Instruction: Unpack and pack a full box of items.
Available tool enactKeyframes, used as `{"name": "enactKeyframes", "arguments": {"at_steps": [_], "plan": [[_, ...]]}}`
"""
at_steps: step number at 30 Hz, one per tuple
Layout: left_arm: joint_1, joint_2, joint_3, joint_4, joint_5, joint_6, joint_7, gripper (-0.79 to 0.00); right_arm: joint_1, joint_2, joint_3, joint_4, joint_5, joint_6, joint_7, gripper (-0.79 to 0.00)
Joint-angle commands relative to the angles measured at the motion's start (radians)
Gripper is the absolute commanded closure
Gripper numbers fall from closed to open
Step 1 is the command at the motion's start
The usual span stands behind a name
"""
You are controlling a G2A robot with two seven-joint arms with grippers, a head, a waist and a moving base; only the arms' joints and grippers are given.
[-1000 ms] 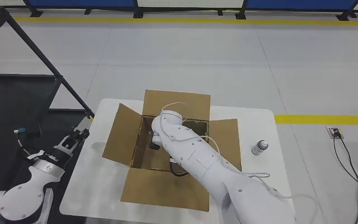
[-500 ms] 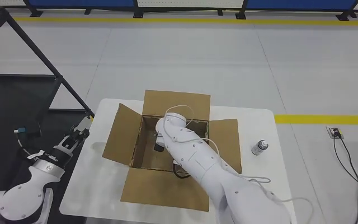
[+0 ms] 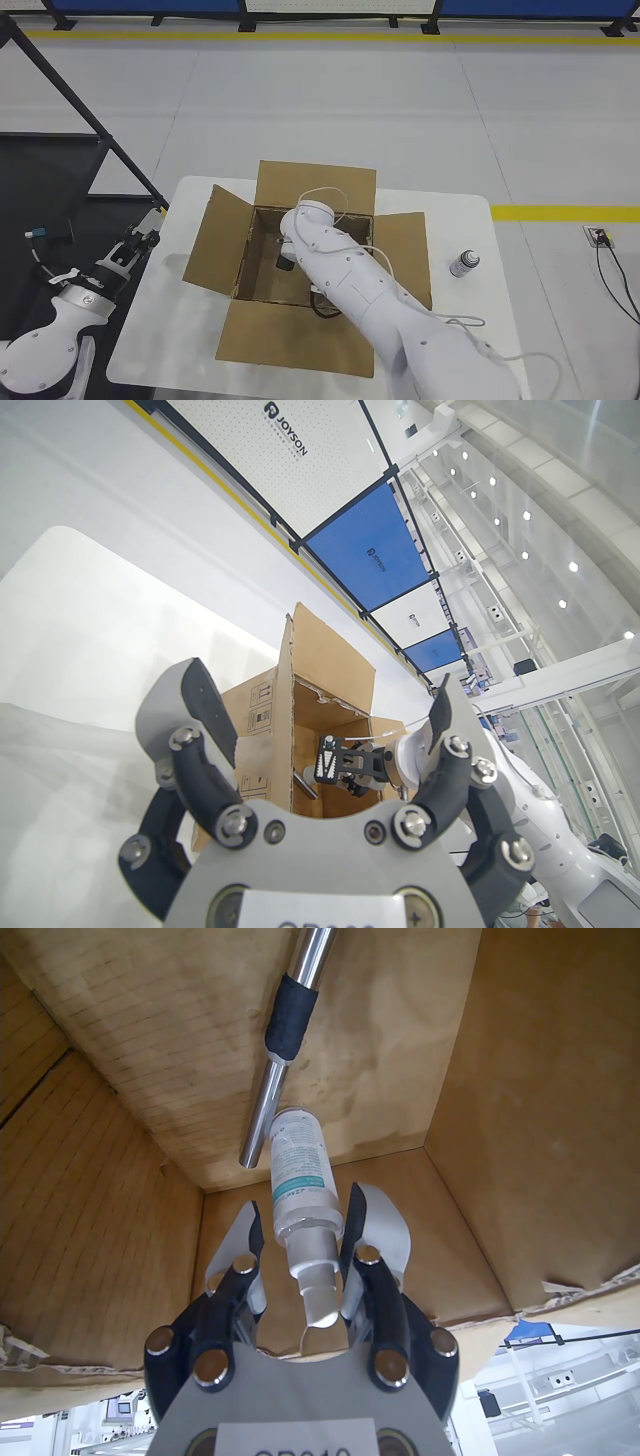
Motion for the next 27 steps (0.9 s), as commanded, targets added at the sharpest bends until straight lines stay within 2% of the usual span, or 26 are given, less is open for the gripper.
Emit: {"name": "enactKeyframes", "arguments": {"at_steps": [1, 10, 18, 20, 25, 27], "plan": [[0.0, 0.0, 0.0, 0.0, 0.0, 0.0, 0.0, -0.785, 0.002, 0.0, 0.0, 0.001, 0.003, -0.001, -0.001, -0.354], [0.0, 0.0, 0.0, 0.0, 0.0, 0.0, 0.0, -0.785, 0.051, 0.003, 0.017, -0.018, 0.047, -0.073, -0.073, -0.366], [0.0, 0.0, 0.0, 0.0, 0.0, 0.0, 0.0, -0.785, 0.066, 0.006, 0.029, -0.031, 0.045, -0.122, -0.171, -0.422], [0.0, 0.0, 0.0, 0.0, 0.0, 0.0, 0.0, -0.785, 0.068, 0.009, 0.034, -0.026, 0.046, -0.13, -0.209, -0.394], [0.0, 0.0, 0.0, 0.0, 0.0, 0.0, 0.0, -0.785, 0.07, 0.018, 0.04, -0.021, 0.033, -0.143, -0.311, -0.502], [0.0, 0.0, 0.0, 0.0, 0.0, 0.0, 0.0, -0.785, 0.07, 0.023, 0.039, -0.021, 0.021, -0.151, -0.364, -0.517]]}}
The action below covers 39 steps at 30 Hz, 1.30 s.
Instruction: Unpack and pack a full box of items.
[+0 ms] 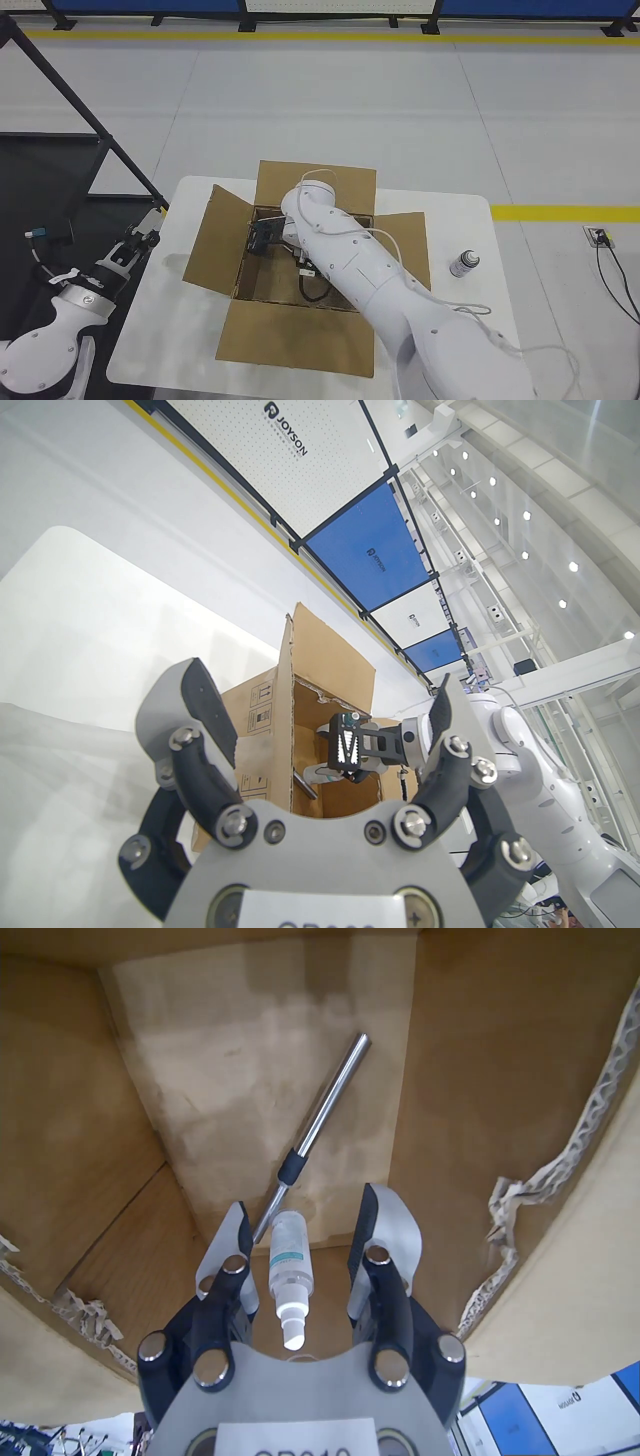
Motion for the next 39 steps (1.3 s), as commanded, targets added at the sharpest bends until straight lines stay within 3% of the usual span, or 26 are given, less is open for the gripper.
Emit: {"name": "enactKeyframes", "arguments": {"at_steps": [1, 5, 9, 15, 29, 39], "plan": [[0.0, 0.0, 0.0, 0.0, 0.0, 0.0, 0.0, -0.785, 0.0, 0.005, -0.001, 0.002, -0.012, -0.001, -0.052, -0.536], [0.0, 0.0, 0.0, 0.0, 0.0, 0.0, 0.0, -0.785, -0.001, 0.018, -0.004, -0.001, -0.046, 0.014, -0.169, -0.634], [0.013, 0.0, 0.009, -0.008, 0.033, -0.013, 0.013, -0.785, -0.007, 0.031, -0.003, -0.01, -0.074, 0.063, -0.279, -0.785], [0.034, -0.001, 0.024, -0.02, 0.08, -0.038, 0.043, -0.785, -0.01, 0.054, -0.004, -0.036, -0.118, 0.074, -0.421, -0.785], [0.036, -0.002, 0.022, -0.02, 0.081, -0.038, 0.046, -0.785, -0.023, 0.058, -0.004, -0.05, -0.127, 0.073, -0.419, -0.785], [0.091, -0.005, 0.029, -0.05, 0.234, -0.071, 0.15, -0.785, -0.03, 0.108, 0.023, -0.074, -0.162, 0.018, -0.747, -0.785]]}}
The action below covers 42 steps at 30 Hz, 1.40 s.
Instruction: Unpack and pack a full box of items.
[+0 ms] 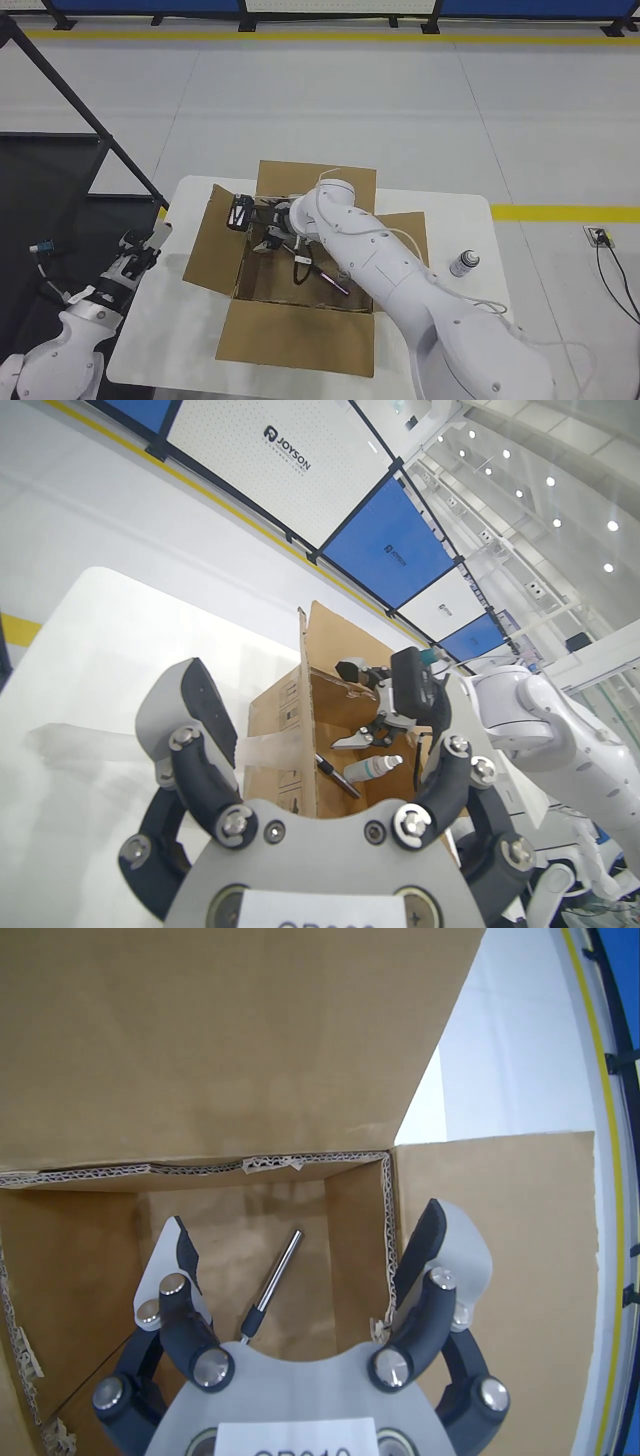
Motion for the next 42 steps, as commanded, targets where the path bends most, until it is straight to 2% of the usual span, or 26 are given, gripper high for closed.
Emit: {"name": "enactKeyframes", "arguments": {"at_steps": [1, 7, 12, 17, 22, 26, 33, 37, 42], "plan": [[0.0, -0.002, 0.006, 0.001, -0.008, 0.003, 0.01, -0.785, -0.004, 0.011, 0.003, -0.01, -0.011, -0.004, -0.049, -0.785], [0.0, -0.002, 0.017, -0.009, 0.013, -0.016, 0.006, -0.785, -0.023, 0.059, 0.017, -0.064, -0.054, -0.017, -0.228, -0.785], [-0.004, -0.004, 0.033, -0.009, 0.032, -0.012, 0.01, -0.785, -0.045, 0.114, 0.039, -0.13, -0.089, -0.041, -0.361, -0.785], [-0.005, -0.006, 0.042, -0.006, 0.037, -0.013, 0.011, -0.785, -0.084, 0.185, 0.078, -0.24, -0.12, -0.017, -0.443, -0.785], [-0.006, -0.007, 0.047, -0.005, 0.038, -0.015, 0.008, -0.785, -0.155, 0.281, 0.146, -0.447, -0.157, 0.024, -0.461, -0.785], [-0.008, -0.008, 0.049, -0.004, 0.037, -0.018, 0.007, -0.785, -0.26, 0.378, 0.247, -0.696, -0.192, 0.079, -0.376, -0.785], [-0.01, -0.009, 0.049, -0.003, 0.036, -0.022, 0.002, -0.785, -0.596, 0.541, 0.526, -1.276, -0.28, 0.241, -0.003, -0.785], [-0.014, -0.009, 0.048, -0.004, 0.033, -0.025, 0.001, -0.785, -0.808, 0.6, 0.694, -1.542, -0.341, 0.307, 0.15, -0.785], [-0.016, -0.01, 0.041, -0.002, 0.024, -0.03, -0.003, -0.785, -1.064, 0.645, 0.888, -1.789, -0.424, 0.405, 0.245, -0.785]]}}
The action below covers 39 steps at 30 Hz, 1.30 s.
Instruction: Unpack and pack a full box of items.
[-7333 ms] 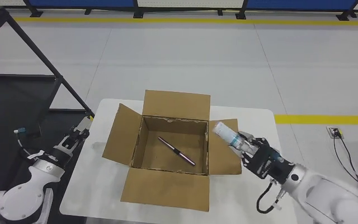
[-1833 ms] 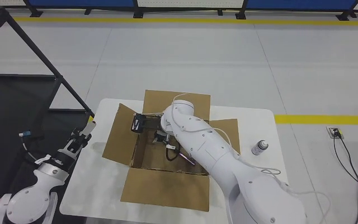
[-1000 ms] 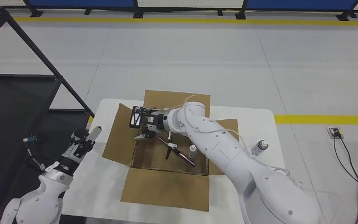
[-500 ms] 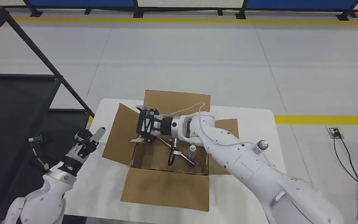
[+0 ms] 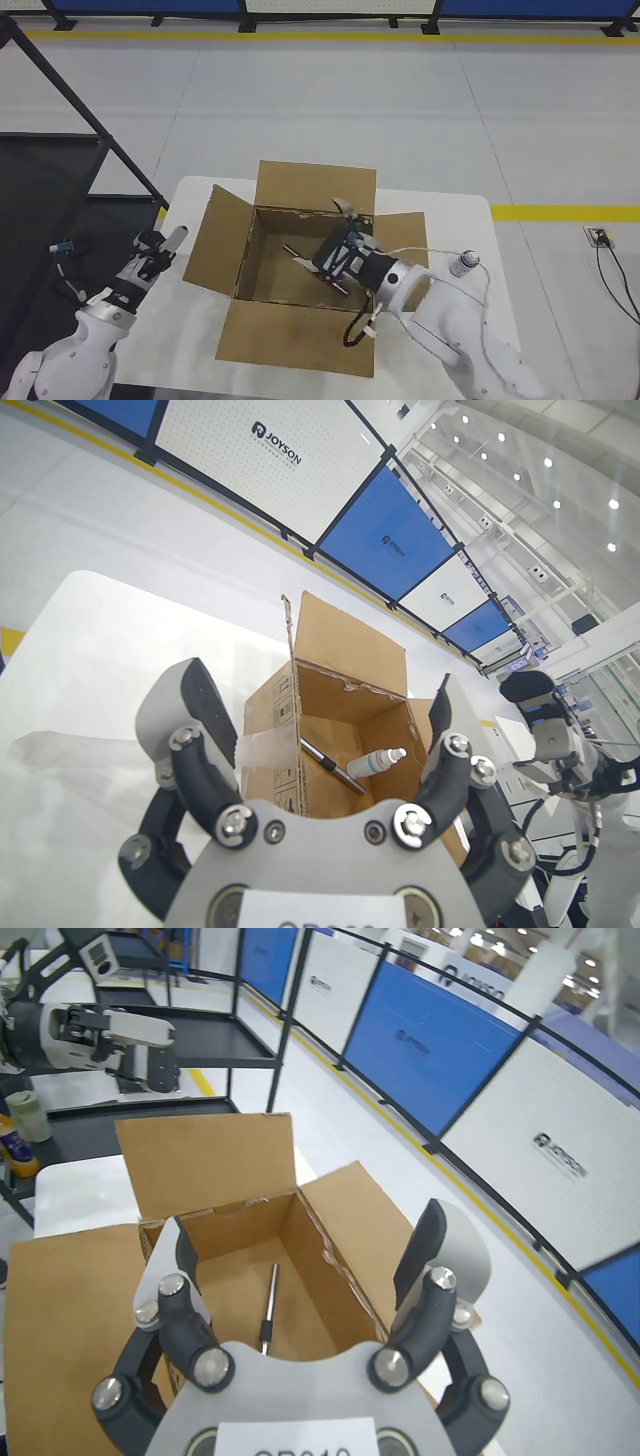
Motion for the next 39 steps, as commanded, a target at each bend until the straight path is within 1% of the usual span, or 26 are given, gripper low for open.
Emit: {"name": "enactKeyframes", "arguments": {"at_steps": [1, 3, 6, 9, 11, 13, 17, 20, 29, 32, 39], "plan": [[-0.002, 0.0, 0.0, 0.001, -0.001, -0.001, -0.003, -0.785, -0.103, 0.011, 0.076, -0.087, -0.029, 0.046, 0.037, -0.785], [-0.008, 0.0, 0.004, 0.001, 0.0, -0.002, -0.009, -0.785, -0.181, 0.019, 0.139, -0.147, -0.055, 0.11, 0.081, -0.785], [-0.019, 0.0, 0.015, 0.001, 0.006, -0.004, -0.02, -0.785, -0.273, 0.024, 0.222, -0.201, -0.102, 0.231, 0.165, -0.785], [-0.029, 0.0, 0.025, 0.004, 0.013, -0.005, -0.028, -0.785, -0.339, 0.026, 0.317, -0.198, -0.089, 0.329, 0.21, -0.785], [-0.036, -0.001, 0.031, 0.007, 0.016, -0.004, -0.03, -0.785, -0.37, 0.028, 0.373, -0.188, -0.051, 0.334, 0.206, -0.785], [-0.041, -0.001, 0.036, 0.01, 0.018, -0.003, -0.033, -0.785, -0.396, 0.029, 0.437, -0.149, -0.037, 0.378, 0.243, -0.785], [-0.051, -0.001, 0.046, 0.015, 0.026, 0.002, -0.039, -0.785, -0.387, 0.029, 0.489, -0.055, 0.002, 0.402, 0.315, -0.785], [-0.059, -0.001, 0.054, 0.015, 0.032, 0.008, -0.044, -0.785, -0.341, 0.029, 0.495, 0.03, 0.038, 0.391, 0.342, -0.785], [-0.072, -0.002, 0.061, 0.016, 0.049, 0.017, -0.05, -0.785, -0.219, 0.03, 0.515, 0.3, 0.159, 0.306, 0.302, -0.785], [-0.071, -0.002, 0.06, 0.015, 0.052, 0.023, -0.051, -0.785, -0.193, 0.031, 0.515, 0.356, 0.193, 0.269, 0.282, -0.785], [-0.074, -0.002, 0.065, 0.011, 0.054, 0.028, -0.056, -0.785, -0.154, 0.033, 0.514, 0.46, 0.223, 0.234, 0.244, -0.785]]}}
